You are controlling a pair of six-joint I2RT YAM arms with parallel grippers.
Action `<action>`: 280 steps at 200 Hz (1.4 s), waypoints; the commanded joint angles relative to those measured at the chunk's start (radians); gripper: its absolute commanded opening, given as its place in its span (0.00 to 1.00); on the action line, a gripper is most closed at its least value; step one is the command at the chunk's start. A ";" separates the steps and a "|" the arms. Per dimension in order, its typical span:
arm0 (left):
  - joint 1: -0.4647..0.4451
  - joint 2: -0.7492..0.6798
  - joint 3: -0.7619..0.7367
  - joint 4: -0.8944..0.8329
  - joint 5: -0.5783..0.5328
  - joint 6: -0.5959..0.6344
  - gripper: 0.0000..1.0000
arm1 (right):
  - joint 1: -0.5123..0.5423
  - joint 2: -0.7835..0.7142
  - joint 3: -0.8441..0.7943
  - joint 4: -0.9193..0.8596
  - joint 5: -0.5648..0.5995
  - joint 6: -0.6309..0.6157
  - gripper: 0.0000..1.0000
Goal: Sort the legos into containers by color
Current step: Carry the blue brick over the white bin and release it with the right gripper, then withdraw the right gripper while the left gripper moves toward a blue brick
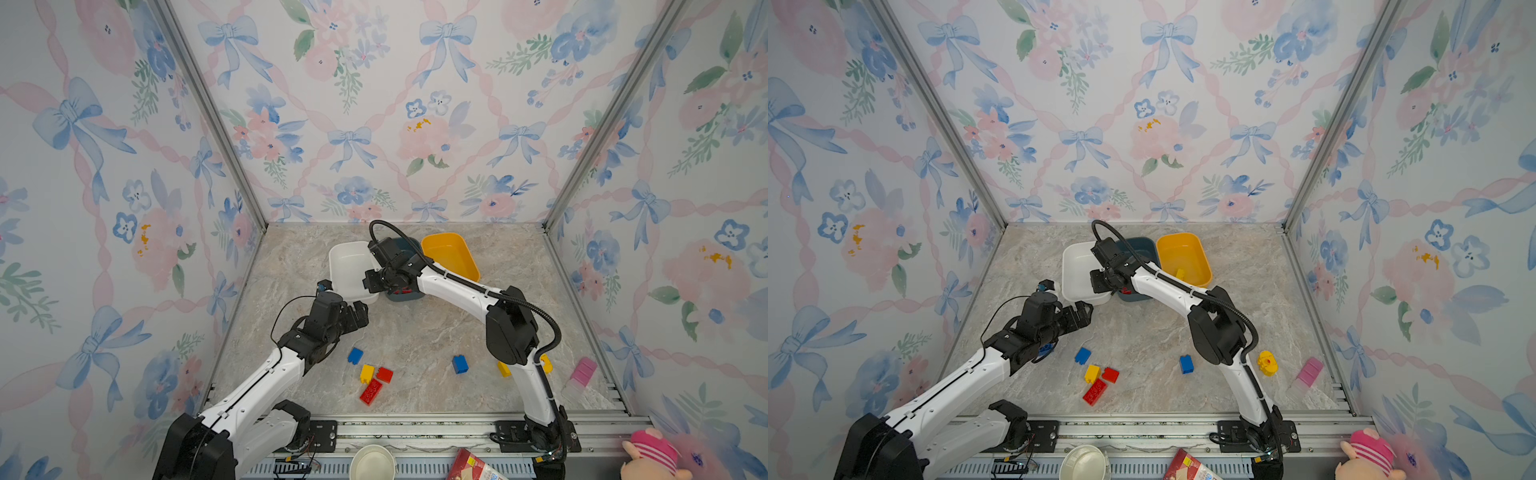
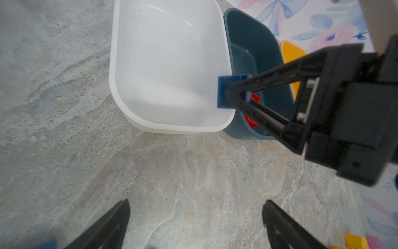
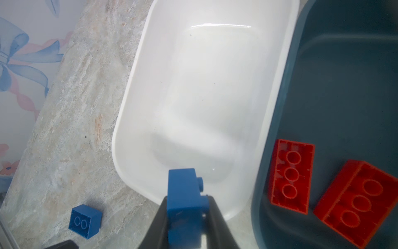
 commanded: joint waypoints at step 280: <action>0.014 -0.039 -0.009 -0.010 -0.008 -0.017 0.98 | -0.003 -0.173 -0.193 0.035 0.014 0.016 0.61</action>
